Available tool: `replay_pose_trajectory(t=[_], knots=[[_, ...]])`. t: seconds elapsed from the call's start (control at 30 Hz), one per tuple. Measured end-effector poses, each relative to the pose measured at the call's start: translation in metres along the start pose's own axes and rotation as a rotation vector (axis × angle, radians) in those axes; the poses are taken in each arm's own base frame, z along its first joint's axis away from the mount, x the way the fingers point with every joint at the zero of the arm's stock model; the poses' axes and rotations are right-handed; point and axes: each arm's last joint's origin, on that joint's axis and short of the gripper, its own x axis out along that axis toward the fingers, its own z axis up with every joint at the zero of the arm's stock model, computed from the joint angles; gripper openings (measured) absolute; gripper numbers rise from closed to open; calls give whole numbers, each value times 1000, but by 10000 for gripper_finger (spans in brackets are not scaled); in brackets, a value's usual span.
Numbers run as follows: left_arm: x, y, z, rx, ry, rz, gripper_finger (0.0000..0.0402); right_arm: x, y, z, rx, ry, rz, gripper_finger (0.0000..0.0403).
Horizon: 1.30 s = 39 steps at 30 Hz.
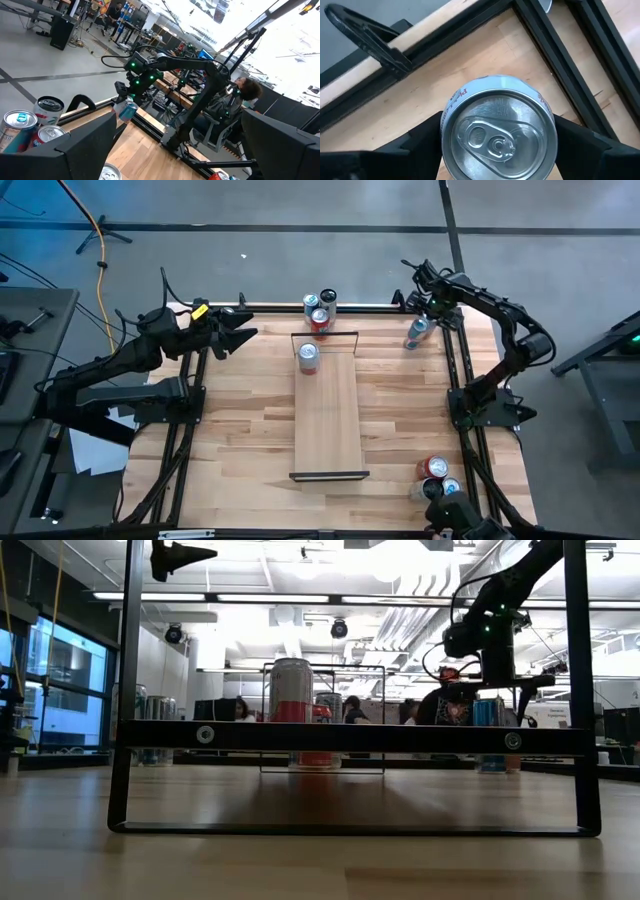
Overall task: Place canned beverage on shelf
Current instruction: Put the pink white soda can on the shelf aligned with the other pink white soda can
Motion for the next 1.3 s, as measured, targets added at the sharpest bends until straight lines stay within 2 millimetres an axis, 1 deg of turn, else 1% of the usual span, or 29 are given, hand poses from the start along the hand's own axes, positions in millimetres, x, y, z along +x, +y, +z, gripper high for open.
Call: replay_pose_trajectory(t=[0.23,0.5,0.6,0.67,0.77,0.87,1.0,1.13,1.3], knots=[[0,0,0,16,0,0,390,-20,-5,-1,-42,-51,58,288],[0,0,0,19,0,0,390,-51,-13,2,-13,-161,204,288],[0,0,0,19,0,0,390,-64,-15,4,-51,-216,280,288],[0,0,0,19,0,0,390,-77,-19,5,-64,-252,323,288],[0,0,0,19,0,0,390,-102,-22,8,-94,-322,401,288],[0,0,0,19,0,0,390,-132,-25,13,-139,-406,496,288],[0,1,0,30,-10,18,390,-178,-18,12,-290,-495,693,288],[0,1,1,43,-23,40,390,-225,-7,-5,-493,-547,940,288],[0,1,1,44,-24,42,390,-270,-5,-41,-694,-580,1137,288]])
